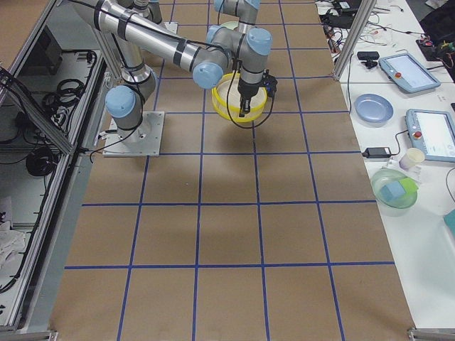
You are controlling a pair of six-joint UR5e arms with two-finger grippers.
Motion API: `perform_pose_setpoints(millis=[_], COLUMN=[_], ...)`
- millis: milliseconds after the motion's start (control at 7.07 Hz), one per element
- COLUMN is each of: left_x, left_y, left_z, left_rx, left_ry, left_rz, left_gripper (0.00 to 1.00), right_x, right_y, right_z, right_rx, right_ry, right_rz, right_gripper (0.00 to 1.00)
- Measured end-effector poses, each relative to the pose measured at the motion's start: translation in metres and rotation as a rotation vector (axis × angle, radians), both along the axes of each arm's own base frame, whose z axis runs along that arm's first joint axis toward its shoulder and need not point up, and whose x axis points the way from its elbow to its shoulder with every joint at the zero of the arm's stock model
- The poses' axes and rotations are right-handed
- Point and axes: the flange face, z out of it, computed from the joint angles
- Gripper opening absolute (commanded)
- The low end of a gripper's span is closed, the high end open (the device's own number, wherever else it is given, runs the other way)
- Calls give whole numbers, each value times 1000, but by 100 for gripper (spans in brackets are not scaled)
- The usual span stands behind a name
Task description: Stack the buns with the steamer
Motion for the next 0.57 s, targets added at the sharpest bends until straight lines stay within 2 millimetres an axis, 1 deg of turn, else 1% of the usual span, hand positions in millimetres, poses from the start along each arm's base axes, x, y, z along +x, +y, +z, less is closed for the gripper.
perform_pose_setpoints(millis=[142, 283, 425, 566], left_x=[-2, -4, -2, 16], left_y=[1, 2, 1, -9], left_z=[-3, -4, -1, 9], left_rx=[15, 26, 25, 4], left_ry=[16, 34, 39, 14], left_rz=[2, 2, 2, 1], left_gripper=[100, 100, 99, 99], right_x=[9, 22, 33, 39], right_y=[-1, -2, -3, -3], right_z=[0, -1, -3, -5], right_rx=[0, 0, 2, 3], right_ry=[2, 7, 10, 7], right_rz=[-3, -10, -11, -12], right_gripper=[0, 0, 0, 0])
